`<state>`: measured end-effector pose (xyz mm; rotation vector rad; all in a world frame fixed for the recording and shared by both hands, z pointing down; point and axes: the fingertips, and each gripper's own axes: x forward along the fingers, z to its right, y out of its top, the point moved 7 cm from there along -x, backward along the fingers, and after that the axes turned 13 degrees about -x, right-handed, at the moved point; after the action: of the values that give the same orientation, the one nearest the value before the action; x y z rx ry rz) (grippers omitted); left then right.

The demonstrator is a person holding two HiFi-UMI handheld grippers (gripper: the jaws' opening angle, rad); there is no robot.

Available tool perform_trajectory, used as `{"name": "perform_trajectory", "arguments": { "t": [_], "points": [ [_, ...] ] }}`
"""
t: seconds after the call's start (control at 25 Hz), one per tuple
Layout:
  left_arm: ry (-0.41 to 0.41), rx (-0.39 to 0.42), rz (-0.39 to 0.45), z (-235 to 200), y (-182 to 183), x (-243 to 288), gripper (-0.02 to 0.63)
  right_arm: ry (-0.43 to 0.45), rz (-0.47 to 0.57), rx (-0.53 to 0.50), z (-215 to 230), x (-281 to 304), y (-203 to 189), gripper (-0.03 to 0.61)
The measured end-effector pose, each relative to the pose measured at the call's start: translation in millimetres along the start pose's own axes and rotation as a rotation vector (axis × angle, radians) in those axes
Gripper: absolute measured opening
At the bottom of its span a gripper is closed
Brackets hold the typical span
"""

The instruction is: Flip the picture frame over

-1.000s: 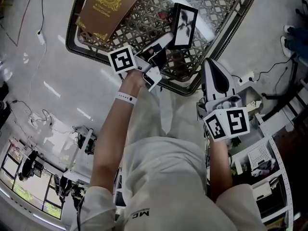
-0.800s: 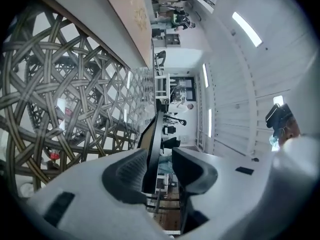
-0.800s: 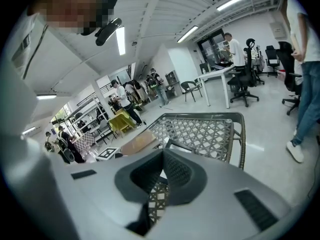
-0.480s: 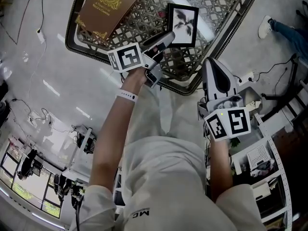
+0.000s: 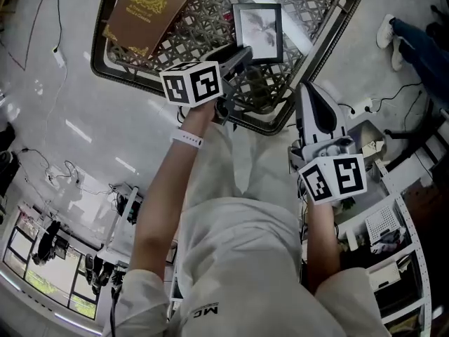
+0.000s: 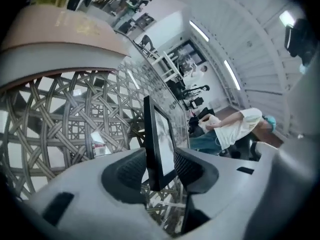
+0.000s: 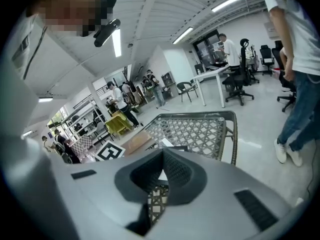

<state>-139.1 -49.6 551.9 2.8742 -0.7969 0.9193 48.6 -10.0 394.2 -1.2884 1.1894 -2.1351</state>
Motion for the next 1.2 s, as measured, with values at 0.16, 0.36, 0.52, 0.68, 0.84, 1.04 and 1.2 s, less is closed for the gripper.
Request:
{"name": "perform_trajectory", "arguments": {
  "t": [0.16,0.36,0.52,0.68,0.84,1.04,1.2],
  "points": [
    [0.111,0.110,-0.031,1.6,-2.6,3.8,0.173,-0.009,0.001,0.005,2.7,-5.4,-2.7,0.017],
    [0.224,0.239,-0.068,3.7,-6.3,6.7,0.206,-0.021,0.005,0.013,6.3,-10.4,-3.6,0.017],
    [0.274,0.303,-0.077,7.0,-5.4,8.3,0.207,-0.030,0.014,0.022,7.6,-13.0,-4.4,0.017],
    [0.312,0.351,-0.083,9.9,-6.9,2.2,0.207,-0.038,0.023,0.028,7.5,-18.9,-4.9,0.017],
    [0.323,0.402,-0.080,25.2,-9.5,-13.5,0.207,-0.053,0.044,0.022,9.4,-28.2,4.2,0.017],
    [0.330,0.490,-0.030,58.7,-6.2,-44.9,0.130,-0.064,0.084,-0.002,9.3,-38.8,26.8,0.017],
    [0.319,0.562,0.002,91.4,-4.1,-71.3,0.072,-0.070,0.109,-0.025,5.9,-50.4,47.1,0.017]
  ]
}}
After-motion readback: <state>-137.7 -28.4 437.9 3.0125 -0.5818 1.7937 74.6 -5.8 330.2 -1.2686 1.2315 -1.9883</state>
